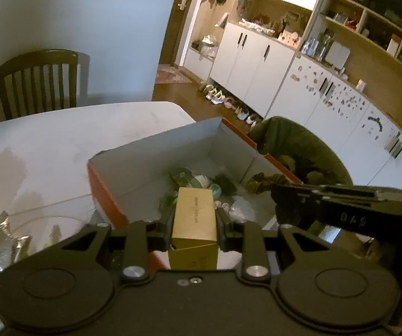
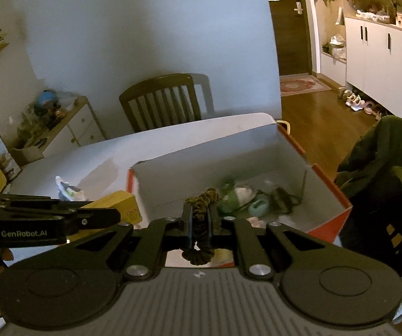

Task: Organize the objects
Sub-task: 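Carry the hair band and yellow box over the shoebox with both grippers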

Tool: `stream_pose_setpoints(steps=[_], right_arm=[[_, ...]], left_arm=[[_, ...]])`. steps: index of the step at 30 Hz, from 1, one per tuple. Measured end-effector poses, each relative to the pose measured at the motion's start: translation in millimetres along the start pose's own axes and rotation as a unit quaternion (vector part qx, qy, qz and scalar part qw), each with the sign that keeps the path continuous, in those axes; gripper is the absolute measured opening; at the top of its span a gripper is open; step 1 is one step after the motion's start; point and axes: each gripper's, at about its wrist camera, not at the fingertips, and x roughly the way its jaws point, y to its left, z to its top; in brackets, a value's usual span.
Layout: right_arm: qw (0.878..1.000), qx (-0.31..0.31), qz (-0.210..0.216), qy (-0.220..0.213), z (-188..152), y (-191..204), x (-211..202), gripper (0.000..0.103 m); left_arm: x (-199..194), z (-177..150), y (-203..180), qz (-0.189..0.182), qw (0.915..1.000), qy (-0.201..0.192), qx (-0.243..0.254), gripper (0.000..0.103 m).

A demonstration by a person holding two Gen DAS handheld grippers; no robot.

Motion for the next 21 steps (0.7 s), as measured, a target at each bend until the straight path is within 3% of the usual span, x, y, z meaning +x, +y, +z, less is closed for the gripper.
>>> stream_pose_setpoints(steps=[6, 21], right_arm=[[1.000, -0.008, 0.001, 0.015, 12, -31, 19, 0.009], [0.996, -0.033, 0.000, 0.083, 23, -63, 100, 0.009]], left_arm=[[38, 4, -11, 0.027, 0.9994, 0.022, 0.006, 0.028], [113, 9, -17, 0.098, 0.9915, 0.086, 0.010, 0.028]])
